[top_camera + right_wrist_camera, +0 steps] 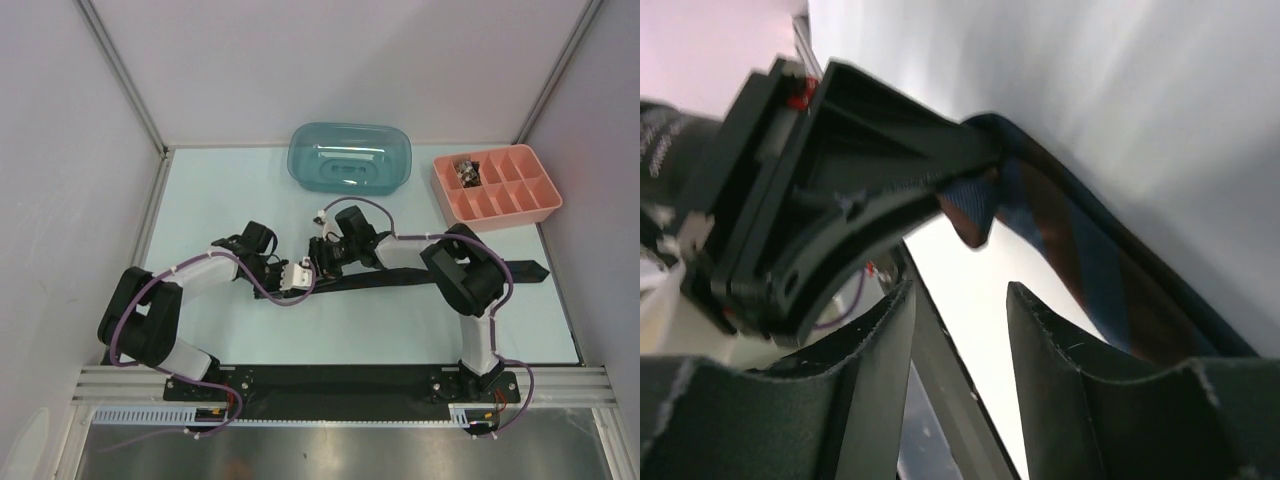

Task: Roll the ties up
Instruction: Roll the tie at the center of the board.

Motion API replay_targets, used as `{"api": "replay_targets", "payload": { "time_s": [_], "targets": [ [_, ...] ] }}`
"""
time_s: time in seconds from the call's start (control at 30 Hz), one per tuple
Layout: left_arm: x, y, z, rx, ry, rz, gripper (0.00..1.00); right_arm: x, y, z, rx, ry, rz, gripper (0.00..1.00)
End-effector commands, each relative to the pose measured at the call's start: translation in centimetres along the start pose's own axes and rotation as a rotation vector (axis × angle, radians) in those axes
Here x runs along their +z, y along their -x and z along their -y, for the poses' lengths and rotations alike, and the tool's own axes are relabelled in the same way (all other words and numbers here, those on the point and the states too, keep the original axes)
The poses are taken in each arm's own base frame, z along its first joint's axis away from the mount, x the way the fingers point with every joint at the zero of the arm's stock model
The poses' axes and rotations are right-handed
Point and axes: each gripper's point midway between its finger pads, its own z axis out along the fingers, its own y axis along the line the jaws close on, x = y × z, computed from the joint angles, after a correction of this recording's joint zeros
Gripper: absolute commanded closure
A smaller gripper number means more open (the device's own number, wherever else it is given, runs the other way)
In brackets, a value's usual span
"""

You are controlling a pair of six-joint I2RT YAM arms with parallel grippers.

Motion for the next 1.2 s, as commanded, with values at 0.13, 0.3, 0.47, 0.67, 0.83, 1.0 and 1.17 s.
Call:
{"api": "replay_targets", "payload": {
  "time_s": [0.13,0.3,0.47,0.67,0.83,1.0,1.17],
  "targets": [
    [0.0,-0.1,0.7,-0.012,-0.010,0.016,0.69,2.5,1.9,-2.0,0.037,0.097,0.036,0.55],
    [0.2,0.1,0.6,-0.015,-0.014,0.026,0.68,3.8,2.0,-1.5,0.041,0.095,0.026,0.57],
    [0.4,0.2,0.5,-0.026,-0.025,0.031,0.68,4.7,1.5,-1.3,0.041,0.092,0.009,0.58],
    [0.6,0.2,0.3,-0.031,-0.030,0.032,0.68,5.0,1.6,-1.4,0.047,0.111,0.007,0.67],
    [0.6,0.2,0.3,-0.041,-0.031,0.031,0.67,5.3,1.4,-0.9,0.055,0.110,-0.003,0.82],
    [0.5,0.2,0.1,-0.052,-0.023,0.033,0.65,5.2,1.6,0.1,0.052,0.075,0.001,1.00],
    [-0.3,0.4,-0.2,-0.087,-0.010,0.062,0.46,4.8,1.7,1.2,0.057,0.030,0.010,1.00]
  ]
}}
